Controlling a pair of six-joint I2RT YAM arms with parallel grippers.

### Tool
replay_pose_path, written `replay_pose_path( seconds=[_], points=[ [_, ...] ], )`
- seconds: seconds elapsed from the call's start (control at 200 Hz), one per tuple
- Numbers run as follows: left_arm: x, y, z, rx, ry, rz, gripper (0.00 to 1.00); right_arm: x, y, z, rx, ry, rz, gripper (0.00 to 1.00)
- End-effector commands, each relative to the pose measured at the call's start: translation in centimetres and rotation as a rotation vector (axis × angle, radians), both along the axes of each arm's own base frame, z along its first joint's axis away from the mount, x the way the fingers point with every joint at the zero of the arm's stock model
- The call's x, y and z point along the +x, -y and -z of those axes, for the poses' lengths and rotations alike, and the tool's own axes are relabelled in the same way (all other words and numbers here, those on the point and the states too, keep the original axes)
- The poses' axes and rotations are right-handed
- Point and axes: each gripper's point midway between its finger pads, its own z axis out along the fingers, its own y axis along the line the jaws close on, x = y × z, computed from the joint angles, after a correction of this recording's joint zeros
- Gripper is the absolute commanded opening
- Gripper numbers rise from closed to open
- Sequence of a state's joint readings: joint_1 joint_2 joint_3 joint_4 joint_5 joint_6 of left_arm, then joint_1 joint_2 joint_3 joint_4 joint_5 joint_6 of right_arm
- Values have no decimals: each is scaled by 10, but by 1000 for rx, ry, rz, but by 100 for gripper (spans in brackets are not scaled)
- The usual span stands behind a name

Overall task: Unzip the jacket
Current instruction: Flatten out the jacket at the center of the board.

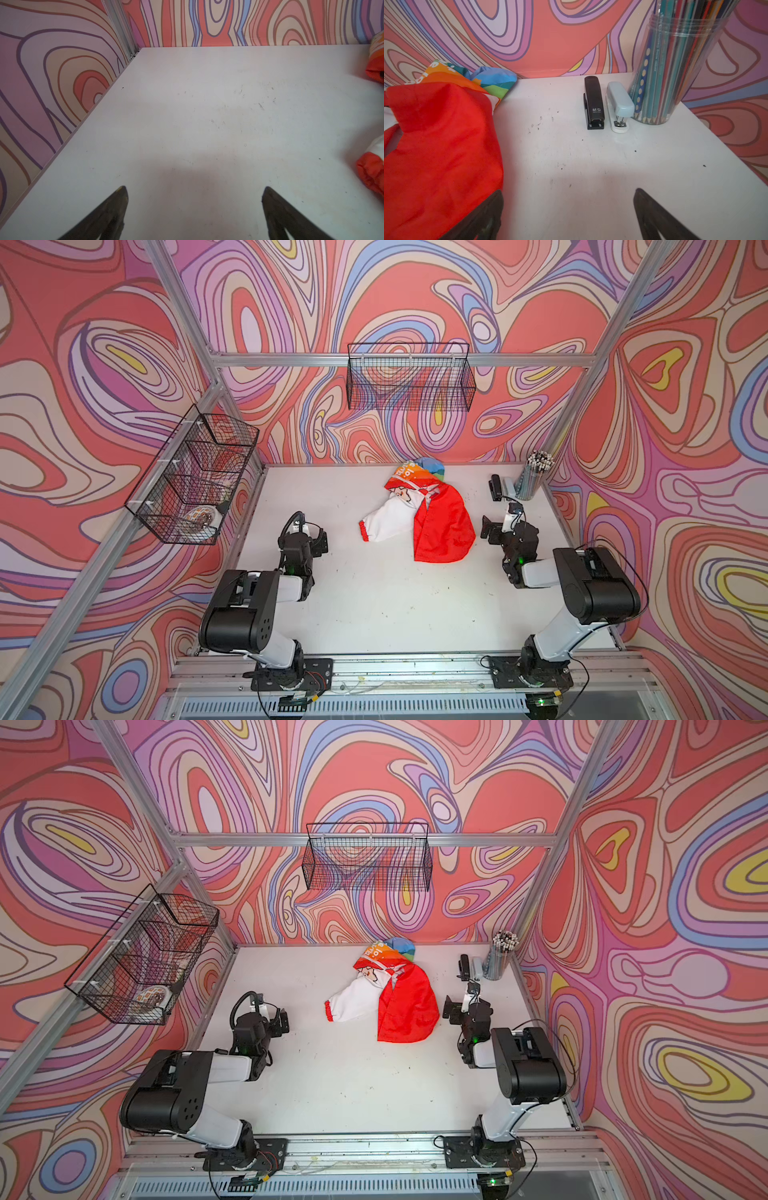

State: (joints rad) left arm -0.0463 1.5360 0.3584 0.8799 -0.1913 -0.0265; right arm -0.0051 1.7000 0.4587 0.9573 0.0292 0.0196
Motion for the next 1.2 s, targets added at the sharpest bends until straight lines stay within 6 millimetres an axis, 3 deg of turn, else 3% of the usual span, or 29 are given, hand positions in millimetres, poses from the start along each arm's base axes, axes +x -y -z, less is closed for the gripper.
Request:
replay_pose_path(
  seconds=[0.0,0.866,0.971,1.092,1.192],
  points=[
    [6,1,-9,2,35,3,100,3,-1,-1,0,8,-1,98],
    [4,4,-9,2,43,22,100,2,-2,-2,0,15,-2,98],
    [-3,6,-23,20,96,18,100,-1,-5,-13,-3,30,-25,98],
    [-21,-17,-53,45,135,-157,100,-3,-8,-29,-6,38,-41,98],
    [-27,-12,-75,18,192,-131,100,-4,-20,-43,-6,38,-113,98]
  ],
)
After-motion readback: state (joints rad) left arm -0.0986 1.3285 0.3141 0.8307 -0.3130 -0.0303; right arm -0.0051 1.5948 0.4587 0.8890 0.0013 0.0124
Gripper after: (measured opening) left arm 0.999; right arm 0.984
